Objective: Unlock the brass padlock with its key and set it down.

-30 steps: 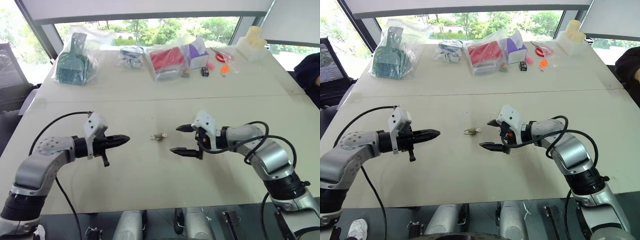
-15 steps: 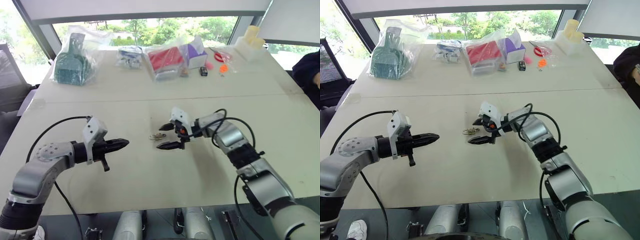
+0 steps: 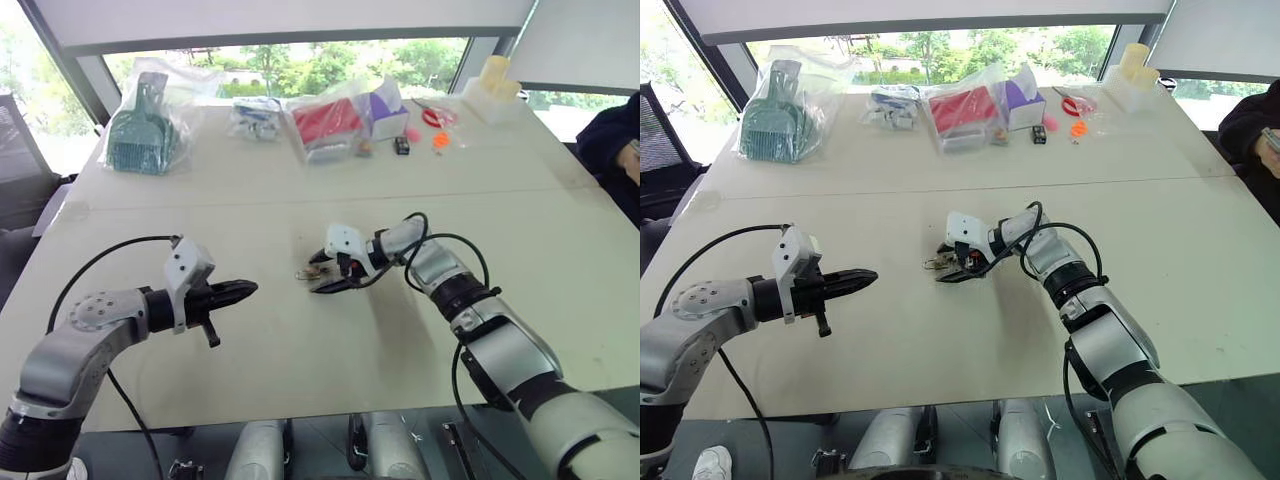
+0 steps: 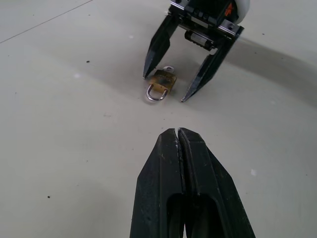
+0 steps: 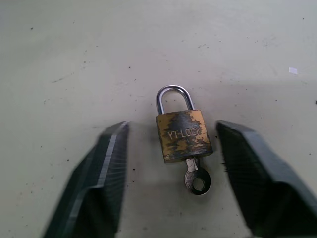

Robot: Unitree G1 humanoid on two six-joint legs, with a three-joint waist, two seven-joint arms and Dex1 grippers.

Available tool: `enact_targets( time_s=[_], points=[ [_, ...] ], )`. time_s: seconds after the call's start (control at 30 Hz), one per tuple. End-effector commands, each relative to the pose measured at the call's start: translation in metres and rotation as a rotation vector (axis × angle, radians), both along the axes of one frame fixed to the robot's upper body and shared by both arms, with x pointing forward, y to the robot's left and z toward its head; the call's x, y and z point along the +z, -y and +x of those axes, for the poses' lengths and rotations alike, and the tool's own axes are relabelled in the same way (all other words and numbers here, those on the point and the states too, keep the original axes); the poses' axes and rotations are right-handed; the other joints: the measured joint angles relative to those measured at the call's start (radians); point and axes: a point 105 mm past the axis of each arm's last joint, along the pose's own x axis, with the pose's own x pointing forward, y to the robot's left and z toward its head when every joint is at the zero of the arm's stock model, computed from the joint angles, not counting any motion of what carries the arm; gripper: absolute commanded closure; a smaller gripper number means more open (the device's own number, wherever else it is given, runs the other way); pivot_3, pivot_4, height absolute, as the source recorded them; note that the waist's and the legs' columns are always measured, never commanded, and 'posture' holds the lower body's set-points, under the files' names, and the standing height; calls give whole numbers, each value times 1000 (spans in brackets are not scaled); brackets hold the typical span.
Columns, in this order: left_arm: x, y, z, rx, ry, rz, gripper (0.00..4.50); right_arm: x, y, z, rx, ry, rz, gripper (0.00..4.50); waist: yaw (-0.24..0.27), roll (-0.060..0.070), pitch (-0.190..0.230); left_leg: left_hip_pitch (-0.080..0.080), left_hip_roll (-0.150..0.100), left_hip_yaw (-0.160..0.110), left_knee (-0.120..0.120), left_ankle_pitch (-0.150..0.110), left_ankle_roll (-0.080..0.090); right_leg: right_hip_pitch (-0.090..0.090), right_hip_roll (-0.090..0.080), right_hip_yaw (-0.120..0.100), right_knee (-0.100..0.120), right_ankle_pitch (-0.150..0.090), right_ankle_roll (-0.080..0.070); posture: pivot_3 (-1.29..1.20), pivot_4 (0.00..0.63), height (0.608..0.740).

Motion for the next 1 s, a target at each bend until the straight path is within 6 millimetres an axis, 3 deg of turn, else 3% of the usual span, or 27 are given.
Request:
enact_targets(
  time_s=[0.03, 0.23, 0.33, 0.43, 0.67, 0.93, 1.0],
  points=[
    [14, 0, 4, -15, 54, 7, 4500, -19, 16, 6, -73, -2, -92, 3643, 0, 0, 0, 0, 0, 0, 0, 0, 0, 0, 0, 0, 0, 0, 0, 0, 150, 740],
    [15, 2, 12, -40, 49, 6, 4500, -11, 15, 6, -26, 165, -117, 3777, -2, 0, 0, 1, 0, 0, 0, 0, 0, 0, 0, 0, 1, 1, 0, 0, 150, 740],
    [17, 7, 19, -64, 43, -20, 4500, 12, 13, 7, -6, 384, -68, 3777, 7, 0, 0, 1, 0, 0, 0, 0, 0, 0, 0, 0, 1, 1, 0, 0, 150, 740],
    [20, 15, 23, -116, 44, -29, 4500, 27, 12, -5, 32, 515, -29, 3777, 14, 1, 0, -1, 0, 2, 0, 0, 0, -2, 0, 1, 0, 1, 0, 0, 150, 740],
    [29, 39, 33, -231, 60, -45, 4500, 51, 6, -34, 22, 559, 64, 3777, 16, 0, 0, -11, 0, 2, 0, 0, 0, -10, 1, 1, 0, 2, 3, 0, 150, 740],
    [29, 52, 41, -284, 47, -52, 4500, 63, 0, -43, -15, 558, 87, 3777, 17, 0, 0, -11, -1, 2, 0, 0, 0, -11, 2, 1, 0, 2, 3, 0, 150, 740],
    [31, 53, 42, -288, 44, -64, 3963, 64, 0, -45, -18, 555, 88, 3777, 18, 0, 0, -12, -1, 2, 0, 0, 0, -11, 2, 1, -1, 2, 3, 0, 150, 740]
  ],
)
